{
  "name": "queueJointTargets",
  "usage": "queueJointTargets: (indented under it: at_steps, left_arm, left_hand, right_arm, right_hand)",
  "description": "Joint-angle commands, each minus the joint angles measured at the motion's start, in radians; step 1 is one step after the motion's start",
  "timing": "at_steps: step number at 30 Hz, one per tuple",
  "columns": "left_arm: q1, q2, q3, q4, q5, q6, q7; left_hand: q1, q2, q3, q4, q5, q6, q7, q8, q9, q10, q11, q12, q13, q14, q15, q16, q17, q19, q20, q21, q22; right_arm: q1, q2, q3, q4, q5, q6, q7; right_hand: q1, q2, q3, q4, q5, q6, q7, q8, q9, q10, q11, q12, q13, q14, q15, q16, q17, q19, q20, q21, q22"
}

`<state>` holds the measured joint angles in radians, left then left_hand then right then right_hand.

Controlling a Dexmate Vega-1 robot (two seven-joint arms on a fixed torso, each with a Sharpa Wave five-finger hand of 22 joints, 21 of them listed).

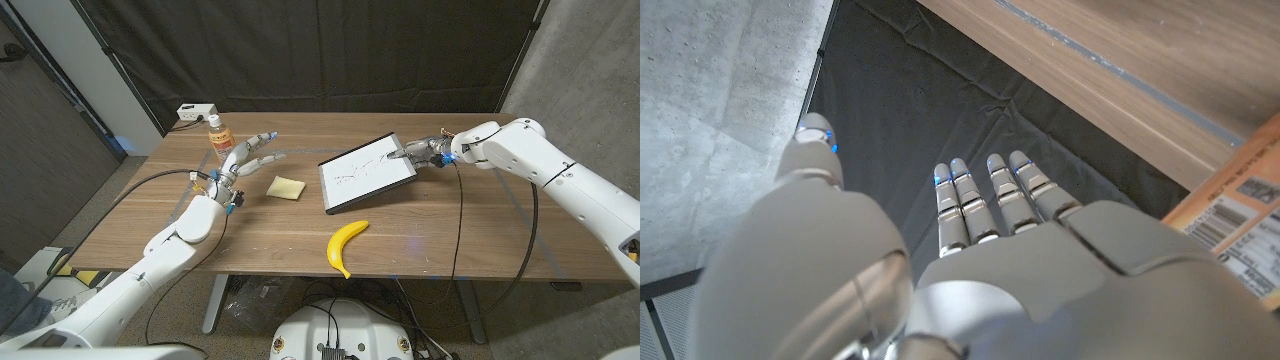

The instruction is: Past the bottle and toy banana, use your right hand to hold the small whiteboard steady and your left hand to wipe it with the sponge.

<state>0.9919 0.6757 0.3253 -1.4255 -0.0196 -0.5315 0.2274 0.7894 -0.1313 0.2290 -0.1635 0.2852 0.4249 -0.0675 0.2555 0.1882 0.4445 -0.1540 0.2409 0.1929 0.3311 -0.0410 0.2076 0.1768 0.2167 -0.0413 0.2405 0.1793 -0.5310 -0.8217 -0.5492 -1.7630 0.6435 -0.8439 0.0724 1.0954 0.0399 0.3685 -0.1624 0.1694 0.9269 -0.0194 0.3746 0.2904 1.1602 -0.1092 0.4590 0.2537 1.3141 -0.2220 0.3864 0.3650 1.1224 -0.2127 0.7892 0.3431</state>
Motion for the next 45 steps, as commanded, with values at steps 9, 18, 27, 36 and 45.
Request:
queueJointTargets:
  at_steps: [9, 18, 27, 36, 45]
  left_arm:
    - [0.047, 0.150, -0.042, -0.162, 0.263, 0.155, 0.084]
    - [0.115, 0.274, -0.090, -0.301, 0.303, 0.279, 0.012]
    - [0.143, 0.363, -0.102, -0.393, 0.393, 0.358, -0.029]
    - [0.108, 0.401, -0.077, -0.429, 0.440, 0.391, -0.098]
    - [0.026, 0.434, -0.024, -0.482, 0.532, 0.456, -0.209]
  left_hand:
    - [0.137, 0.062, 0.045, 0.005, -0.014, 0.096, -0.025, 0.017, 0.007, 0.097, -0.017, 0.007, 0.005, 0.083, -0.102, 0.007, 0.001, 0.049, -0.023, 0.003, 0.005]
    - [0.147, 0.065, 0.042, 0.016, -0.033, 0.092, -0.015, 0.005, 0.007, 0.089, 0.005, -0.008, 0.006, 0.091, -0.098, -0.002, 0.001, 0.065, -0.027, 0.004, 0.006]
    - [0.125, 0.051, 0.023, 0.032, -0.047, 0.072, -0.015, -0.011, 0.008, 0.074, 0.009, -0.020, 0.006, 0.079, -0.092, -0.012, 0.003, 0.073, -0.027, 0.002, 0.006]
    - [0.118, 0.047, 0.016, 0.037, -0.051, 0.078, -0.013, -0.012, 0.008, 0.078, 0.010, -0.021, 0.006, 0.090, -0.093, -0.009, 0.003, 0.083, -0.027, 0.004, 0.006]
    - [0.117, 0.057, 0.015, 0.045, -0.056, 0.080, -0.008, -0.016, 0.008, 0.081, 0.016, -0.024, 0.007, 0.109, -0.086, -0.003, 0.007, 0.127, -0.022, 0.019, 0.008]
  right_arm:
    - [0.004, 0.027, 0.006, 0.014, 0.015, -0.020, -0.033]
    - [0.009, 0.014, 0.004, -0.016, 0.015, -0.040, -0.041]
    - [0.013, 0.004, -0.011, -0.025, 0.008, -0.038, -0.024]
    - [0.036, 0.012, -0.033, -0.004, -0.007, -0.038, -0.002]
    - [0.026, 0.013, -0.029, 0.001, -0.004, -0.039, 0.000]
  right_hand:
    - [0.073, 0.068, 0.001, 0.007, 0.005, 0.001, -0.004, -0.004, 0.005, -0.001, 0.001, -0.001, 0.003, -0.004, 0.004, -0.004, 0.004, -0.010, -0.017, 0.012, 0.001]
    - [0.074, 0.067, 0.000, 0.007, 0.005, 0.002, -0.004, -0.006, 0.006, -0.004, 0.000, -0.003, 0.005, -0.008, 0.003, -0.006, 0.005, -0.013, -0.017, 0.014, 0.000]
    - [0.074, 0.068, -0.001, 0.009, 0.005, 0.001, -0.006, -0.008, 0.007, -0.002, 0.001, -0.003, 0.005, -0.009, 0.003, -0.008, 0.007, -0.017, -0.017, 0.017, -0.002]
    - [0.074, 0.069, -0.002, 0.010, 0.005, 0.002, -0.006, -0.009, 0.008, -0.003, 0.000, -0.004, 0.006, -0.009, 0.003, -0.008, 0.009, -0.020, -0.017, 0.020, -0.003]
    - [0.075, 0.070, -0.003, 0.011, 0.005, 0.003, -0.005, -0.011, 0.009, -0.002, 0.000, -0.005, 0.007, -0.008, 0.002, -0.009, 0.010, -0.022, -0.017, 0.023, -0.004]
